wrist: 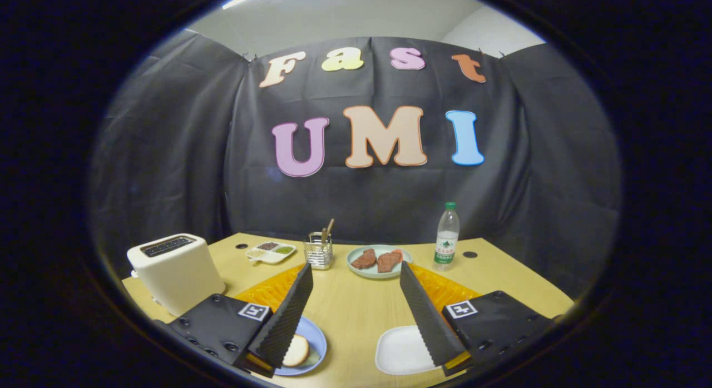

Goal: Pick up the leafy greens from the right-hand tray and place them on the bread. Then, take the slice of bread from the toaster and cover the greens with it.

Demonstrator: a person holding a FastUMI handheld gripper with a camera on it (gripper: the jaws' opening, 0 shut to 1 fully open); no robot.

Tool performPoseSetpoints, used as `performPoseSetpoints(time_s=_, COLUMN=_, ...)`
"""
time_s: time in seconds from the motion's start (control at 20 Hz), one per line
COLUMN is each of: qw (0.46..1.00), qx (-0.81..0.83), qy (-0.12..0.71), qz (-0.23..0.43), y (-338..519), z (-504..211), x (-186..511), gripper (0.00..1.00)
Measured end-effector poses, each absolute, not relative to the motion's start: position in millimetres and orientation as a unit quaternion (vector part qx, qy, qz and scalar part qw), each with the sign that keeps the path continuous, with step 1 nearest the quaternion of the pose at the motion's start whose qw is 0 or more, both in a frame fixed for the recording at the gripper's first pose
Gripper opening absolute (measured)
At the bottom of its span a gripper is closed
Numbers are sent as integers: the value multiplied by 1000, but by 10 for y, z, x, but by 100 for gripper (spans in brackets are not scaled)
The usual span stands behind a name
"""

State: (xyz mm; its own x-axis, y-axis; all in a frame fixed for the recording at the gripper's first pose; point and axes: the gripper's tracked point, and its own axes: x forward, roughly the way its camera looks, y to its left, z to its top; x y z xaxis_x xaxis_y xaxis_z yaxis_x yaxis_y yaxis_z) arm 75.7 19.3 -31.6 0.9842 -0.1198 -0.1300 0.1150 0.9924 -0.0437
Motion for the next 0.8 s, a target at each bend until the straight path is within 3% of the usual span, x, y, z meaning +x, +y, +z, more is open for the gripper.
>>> performPoseSetpoints(time_s=0.35, qw=998, qx=3, qy=60, qz=-29, y=238, z=-451, x=531, gripper=98)
performPoseSetpoints(time_s=0.8, qw=997, qx=0, qy=57, qz=-46, y=-17, z=-504, x=277, gripper=98)
